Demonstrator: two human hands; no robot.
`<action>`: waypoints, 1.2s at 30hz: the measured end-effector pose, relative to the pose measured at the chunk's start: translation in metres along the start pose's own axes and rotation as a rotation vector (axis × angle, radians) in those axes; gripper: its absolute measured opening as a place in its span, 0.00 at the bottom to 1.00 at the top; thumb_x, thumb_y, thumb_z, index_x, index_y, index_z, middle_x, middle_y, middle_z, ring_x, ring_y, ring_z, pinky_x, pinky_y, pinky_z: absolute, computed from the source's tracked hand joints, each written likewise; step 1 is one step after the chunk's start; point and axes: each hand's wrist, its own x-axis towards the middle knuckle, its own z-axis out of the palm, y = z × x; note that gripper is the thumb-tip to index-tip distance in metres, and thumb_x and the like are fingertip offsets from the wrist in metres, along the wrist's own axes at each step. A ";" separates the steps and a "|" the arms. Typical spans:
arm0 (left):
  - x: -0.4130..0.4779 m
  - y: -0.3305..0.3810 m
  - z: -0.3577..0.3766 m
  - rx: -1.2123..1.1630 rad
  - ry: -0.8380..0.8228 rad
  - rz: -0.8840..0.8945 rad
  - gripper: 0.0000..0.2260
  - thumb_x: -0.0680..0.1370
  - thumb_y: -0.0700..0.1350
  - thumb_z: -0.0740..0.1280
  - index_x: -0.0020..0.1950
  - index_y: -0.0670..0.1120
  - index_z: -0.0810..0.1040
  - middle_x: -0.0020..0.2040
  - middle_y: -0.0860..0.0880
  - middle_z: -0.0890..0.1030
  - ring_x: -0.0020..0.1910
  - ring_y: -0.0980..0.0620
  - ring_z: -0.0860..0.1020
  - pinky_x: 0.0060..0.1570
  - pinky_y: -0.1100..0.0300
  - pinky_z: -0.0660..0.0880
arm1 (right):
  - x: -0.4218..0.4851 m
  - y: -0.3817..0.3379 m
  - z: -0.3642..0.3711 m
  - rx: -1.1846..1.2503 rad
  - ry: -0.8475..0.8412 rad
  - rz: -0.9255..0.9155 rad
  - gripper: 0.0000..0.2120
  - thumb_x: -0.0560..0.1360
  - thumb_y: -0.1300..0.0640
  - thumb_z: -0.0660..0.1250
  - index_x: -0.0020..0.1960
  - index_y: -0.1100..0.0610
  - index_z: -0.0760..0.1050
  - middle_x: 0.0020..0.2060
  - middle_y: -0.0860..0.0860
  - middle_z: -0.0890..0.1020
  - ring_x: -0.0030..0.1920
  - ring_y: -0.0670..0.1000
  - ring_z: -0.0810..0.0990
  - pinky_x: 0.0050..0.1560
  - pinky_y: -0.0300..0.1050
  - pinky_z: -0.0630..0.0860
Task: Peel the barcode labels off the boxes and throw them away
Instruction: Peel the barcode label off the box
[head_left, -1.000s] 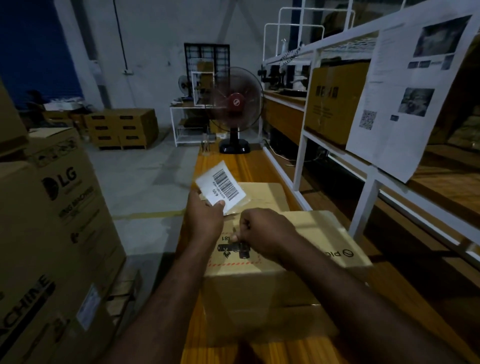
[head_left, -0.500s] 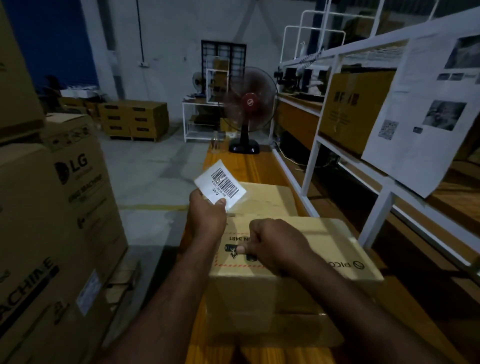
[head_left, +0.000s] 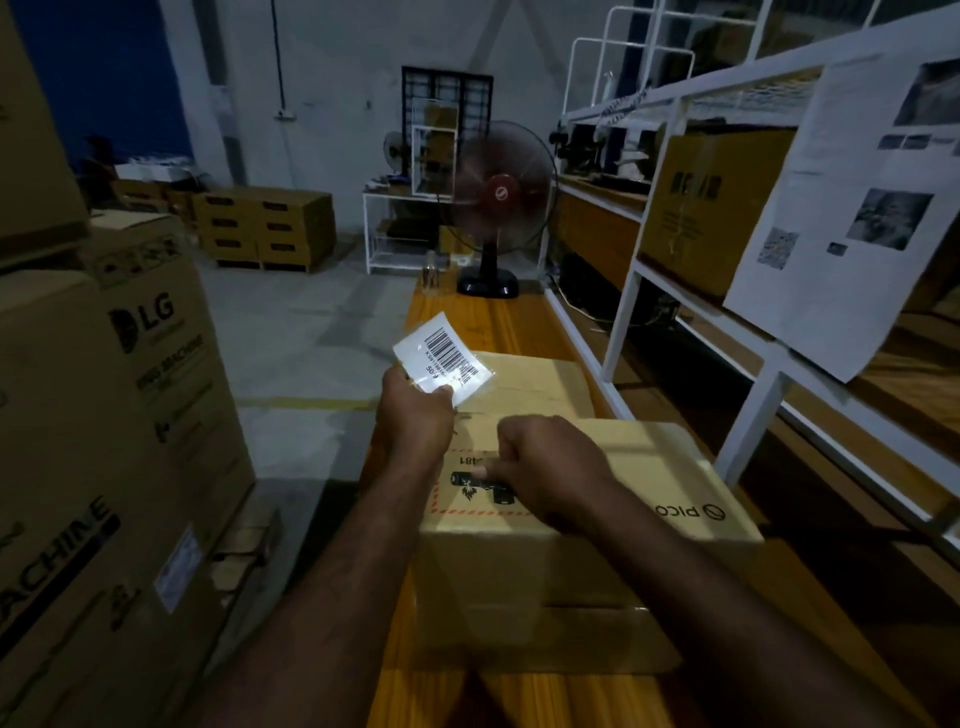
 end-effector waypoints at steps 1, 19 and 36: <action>0.000 0.000 0.002 -0.005 -0.001 0.003 0.15 0.77 0.40 0.70 0.62 0.47 0.73 0.54 0.50 0.83 0.45 0.52 0.82 0.40 0.56 0.80 | -0.008 0.002 -0.004 -0.004 -0.041 -0.001 0.16 0.73 0.42 0.71 0.37 0.50 0.70 0.37 0.47 0.80 0.38 0.48 0.78 0.35 0.48 0.75; 0.001 0.001 0.002 -0.037 0.018 -0.014 0.16 0.76 0.37 0.70 0.62 0.44 0.74 0.58 0.46 0.83 0.52 0.46 0.83 0.48 0.52 0.82 | 0.006 -0.009 0.030 0.024 0.073 -0.115 0.17 0.80 0.44 0.60 0.54 0.54 0.81 0.53 0.51 0.81 0.50 0.53 0.80 0.49 0.51 0.79; 0.003 0.001 -0.008 0.018 -0.040 0.024 0.15 0.74 0.39 0.71 0.60 0.46 0.76 0.55 0.50 0.83 0.48 0.50 0.82 0.39 0.61 0.75 | -0.007 -0.022 0.021 -0.045 -0.123 -0.243 0.21 0.82 0.47 0.49 0.62 0.53 0.77 0.63 0.53 0.79 0.62 0.52 0.75 0.75 0.62 0.54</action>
